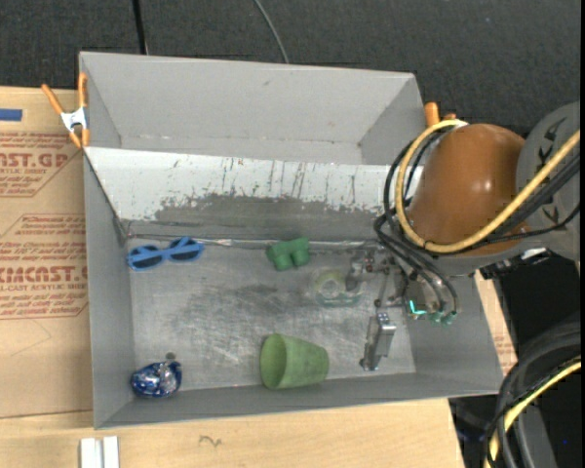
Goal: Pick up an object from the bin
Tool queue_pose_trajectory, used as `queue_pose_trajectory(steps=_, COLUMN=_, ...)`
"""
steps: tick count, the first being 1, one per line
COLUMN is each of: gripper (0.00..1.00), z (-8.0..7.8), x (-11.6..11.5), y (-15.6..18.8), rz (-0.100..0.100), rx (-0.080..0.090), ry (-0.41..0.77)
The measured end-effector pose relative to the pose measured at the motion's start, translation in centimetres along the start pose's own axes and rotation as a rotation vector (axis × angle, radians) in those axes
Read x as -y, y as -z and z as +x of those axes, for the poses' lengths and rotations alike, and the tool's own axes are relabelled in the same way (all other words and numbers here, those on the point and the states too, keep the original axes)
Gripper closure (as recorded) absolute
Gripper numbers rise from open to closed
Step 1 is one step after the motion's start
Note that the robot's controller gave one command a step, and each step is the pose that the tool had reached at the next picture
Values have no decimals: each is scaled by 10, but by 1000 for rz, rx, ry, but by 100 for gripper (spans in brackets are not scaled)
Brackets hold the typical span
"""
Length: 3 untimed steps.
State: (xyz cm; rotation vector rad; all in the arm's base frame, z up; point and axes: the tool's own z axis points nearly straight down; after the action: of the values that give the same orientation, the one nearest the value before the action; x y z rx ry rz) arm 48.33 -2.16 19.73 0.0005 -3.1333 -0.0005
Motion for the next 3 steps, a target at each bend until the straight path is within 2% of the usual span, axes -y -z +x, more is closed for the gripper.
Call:
queue_pose_trajectory(steps=1, gripper=0, z=-9, x=-61, y=-116, rz=1, rx=18, ry=157)
queue_pose_trajectory(steps=2, gripper=0, z=-2, x=-98, y=-97, rz=1, rx=12, ry=586)
queue_pose_trajectory(steps=3, gripper=0, z=4, x=-132, y=-98, rz=2, rx=9, ry=1007)
